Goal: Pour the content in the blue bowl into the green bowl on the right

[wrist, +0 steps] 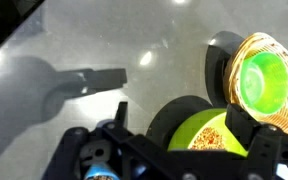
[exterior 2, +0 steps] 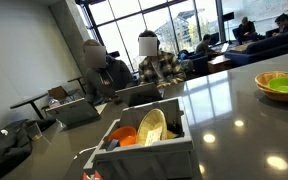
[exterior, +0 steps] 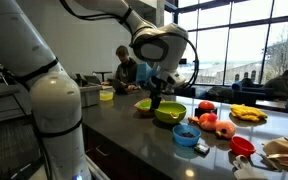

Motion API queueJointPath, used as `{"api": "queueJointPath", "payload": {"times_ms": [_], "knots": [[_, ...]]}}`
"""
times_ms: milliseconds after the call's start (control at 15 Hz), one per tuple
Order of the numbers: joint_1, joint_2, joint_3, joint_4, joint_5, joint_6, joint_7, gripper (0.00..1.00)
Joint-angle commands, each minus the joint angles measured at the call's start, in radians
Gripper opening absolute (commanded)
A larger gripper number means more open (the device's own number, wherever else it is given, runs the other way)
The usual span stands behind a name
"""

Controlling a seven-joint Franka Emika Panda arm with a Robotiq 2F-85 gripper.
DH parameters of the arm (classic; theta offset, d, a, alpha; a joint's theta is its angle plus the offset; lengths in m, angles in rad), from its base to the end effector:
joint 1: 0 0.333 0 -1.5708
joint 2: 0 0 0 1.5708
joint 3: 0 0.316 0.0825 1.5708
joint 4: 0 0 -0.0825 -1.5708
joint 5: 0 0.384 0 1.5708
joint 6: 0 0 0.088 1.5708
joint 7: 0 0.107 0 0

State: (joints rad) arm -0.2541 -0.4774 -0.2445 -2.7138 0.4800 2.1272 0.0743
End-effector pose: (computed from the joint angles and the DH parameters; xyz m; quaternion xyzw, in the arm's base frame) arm 0.3287 -0.1487 0.3650 -0.8856 0.3874 0.0163 0.2558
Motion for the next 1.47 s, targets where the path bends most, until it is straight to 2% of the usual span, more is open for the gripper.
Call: {"api": "queueJointPath", "payload": {"times_ms": [0,200,400,533,733,1133,1400], "knots": [[-0.002,-0.079,0.098,-0.096,-0.040,0.042,0.165,1.00],[0.043,-0.068,0.144,-0.074,-0.017,-0.006,0.232,1.00],[0.101,-0.082,0.220,-0.067,-0.003,-0.009,0.323,1.00],[0.126,-0.086,0.246,-0.062,0.005,-0.001,0.368,1.00],[0.121,-0.104,0.215,-0.075,-0.007,-0.001,0.334,1.00],[0.006,-0.084,0.087,-0.058,-0.097,-0.052,0.248,1.00],[-0.087,-0.088,0.014,-0.058,-0.226,-0.103,0.148,1.00]]}}
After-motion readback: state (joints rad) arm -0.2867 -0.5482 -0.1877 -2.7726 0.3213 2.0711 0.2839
